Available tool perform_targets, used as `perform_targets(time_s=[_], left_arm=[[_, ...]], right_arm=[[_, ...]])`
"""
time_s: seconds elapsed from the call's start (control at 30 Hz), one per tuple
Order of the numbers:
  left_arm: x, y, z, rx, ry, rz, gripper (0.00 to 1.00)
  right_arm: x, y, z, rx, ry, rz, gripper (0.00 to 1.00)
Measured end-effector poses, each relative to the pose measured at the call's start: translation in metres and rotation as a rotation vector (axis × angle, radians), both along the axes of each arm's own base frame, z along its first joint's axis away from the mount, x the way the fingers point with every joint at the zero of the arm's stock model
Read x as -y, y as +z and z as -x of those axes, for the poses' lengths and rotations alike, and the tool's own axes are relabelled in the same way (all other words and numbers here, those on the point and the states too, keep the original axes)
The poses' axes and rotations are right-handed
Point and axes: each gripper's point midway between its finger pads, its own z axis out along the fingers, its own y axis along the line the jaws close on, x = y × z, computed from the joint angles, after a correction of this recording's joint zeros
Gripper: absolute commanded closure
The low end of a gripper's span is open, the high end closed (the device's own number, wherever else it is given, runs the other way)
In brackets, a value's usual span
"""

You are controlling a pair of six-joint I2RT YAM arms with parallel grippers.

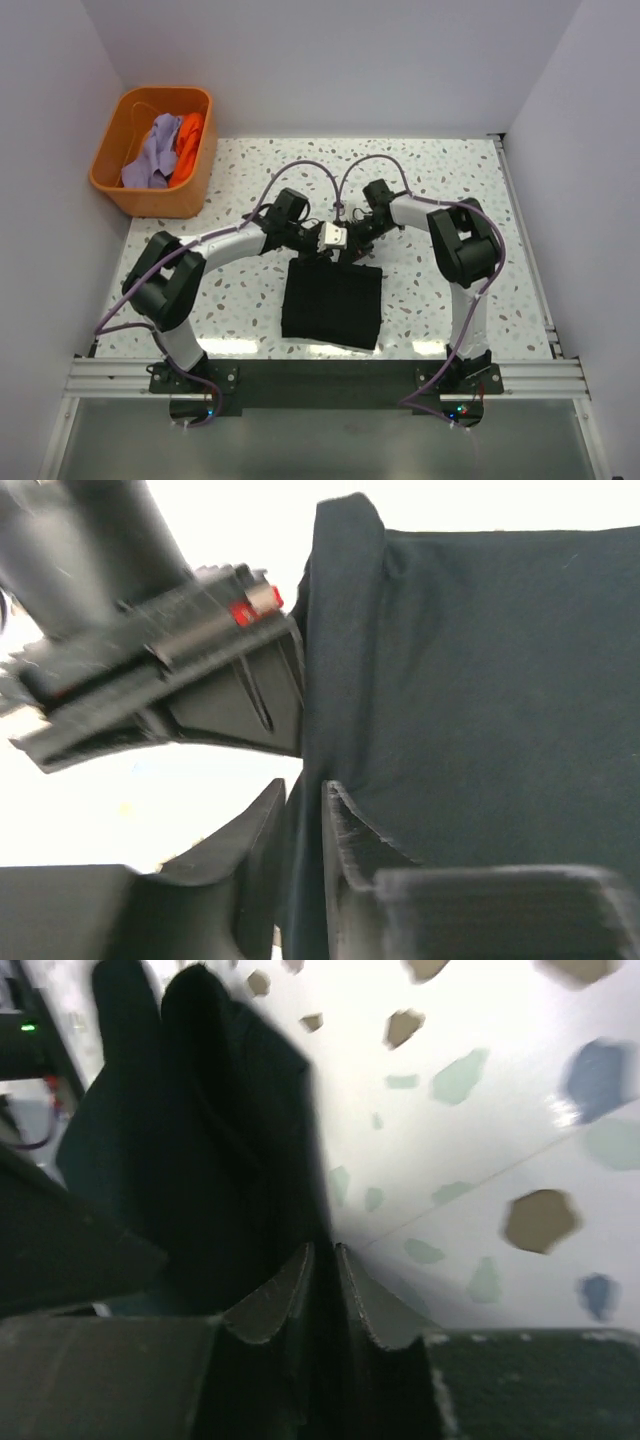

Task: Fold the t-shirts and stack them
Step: Fold the tshirt

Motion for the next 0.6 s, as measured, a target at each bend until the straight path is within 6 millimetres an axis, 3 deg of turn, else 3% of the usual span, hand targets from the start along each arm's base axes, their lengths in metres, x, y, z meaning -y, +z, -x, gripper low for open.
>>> perform_targets(time_s=[0.07, 0.23, 0.4, 0.5, 0.6], left_arm=[[-0.003, -0.003, -0.004, 0.011, 0.02, -0.016, 0.57], [-0.01, 0.011, -0.015, -0.002, 0.077, -0.004, 0.53], [-0.029, 0.056, -0.021, -0.053, 0.151, 0.066, 0.52], [-0.039, 0.076, -0.009, -0.116, 0.188, 0.093, 0.51], [-0.042, 0.076, 0.013, -0.223, 0.212, 0.099, 0.52]], right_arm=[[0.004, 0.002, -0.011, 0.057, 0.01, 0.038, 0.73], [0.021, 0.016, -0.053, 0.282, 0.041, 0.162, 0.6], [0.038, 0.07, -0.088, 0.482, 0.039, 0.214, 0.6], [0.044, 0.115, -0.083, 0.546, 0.03, 0.185, 0.69], [0.043, 0.147, -0.051, 0.533, 0.026, 0.107, 0.75]])
